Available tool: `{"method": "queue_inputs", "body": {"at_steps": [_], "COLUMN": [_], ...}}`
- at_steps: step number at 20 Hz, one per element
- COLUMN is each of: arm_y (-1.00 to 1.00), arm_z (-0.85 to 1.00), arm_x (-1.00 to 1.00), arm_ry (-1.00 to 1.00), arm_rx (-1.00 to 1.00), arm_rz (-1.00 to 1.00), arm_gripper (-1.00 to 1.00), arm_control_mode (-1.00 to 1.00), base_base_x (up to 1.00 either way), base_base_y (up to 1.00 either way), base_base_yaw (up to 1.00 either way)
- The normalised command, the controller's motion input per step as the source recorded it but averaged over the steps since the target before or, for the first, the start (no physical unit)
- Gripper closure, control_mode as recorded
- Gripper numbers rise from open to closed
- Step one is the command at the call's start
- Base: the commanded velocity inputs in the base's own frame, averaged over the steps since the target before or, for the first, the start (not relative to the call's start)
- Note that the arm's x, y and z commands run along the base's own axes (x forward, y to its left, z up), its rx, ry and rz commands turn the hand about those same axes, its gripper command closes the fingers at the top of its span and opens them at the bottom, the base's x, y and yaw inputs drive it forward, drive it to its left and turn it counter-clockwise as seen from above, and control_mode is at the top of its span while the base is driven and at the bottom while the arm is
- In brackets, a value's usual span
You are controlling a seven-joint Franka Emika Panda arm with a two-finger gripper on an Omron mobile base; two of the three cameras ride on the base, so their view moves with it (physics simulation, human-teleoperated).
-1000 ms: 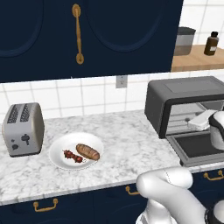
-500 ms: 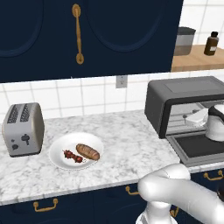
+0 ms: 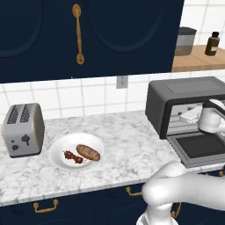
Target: Pick up the kebab skewer and baguette bread, and place them inside the toaster oven. Close the toaster oven door and start by setting the timer.
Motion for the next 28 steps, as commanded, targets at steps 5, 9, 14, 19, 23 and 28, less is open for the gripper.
{"method": "queue_inputs", "body": {"at_steps": [5,9,14,19,23,28], "arm_y": [-0.19,-0.18,-0.03,0.00,0.00,0.00], "arm_z": [-0.49,-0.06,-0.39,-0.94,-1.00,-0.82], "arm_x": [0.20,0.29,0.10,-0.20,-0.90,-0.99], "arm_ry": [0.00,-0.03,0.01,0.25,0.30,0.30], "arm_rx": [0.00,0.00,0.00,0.00,0.00,0.00], "arm_rz": [0.00,0.00,0.00,0.00,0.00,0.00], "arm_gripper": [-1.00,-1.00,-1.00,-1.00,-1.00,-1.00], "arm_control_mode": [-1.00,-1.00,-1.00,-1.00,-1.00,-1.00], "base_base_x": [0.00,0.00,0.00,0.00,0.00,0.00], "base_base_y": [0.00,0.00,0.00,0.00,0.00,0.00], "base_base_yaw": [0.00,0.00,0.00,0.00,0.00,0.00]}}
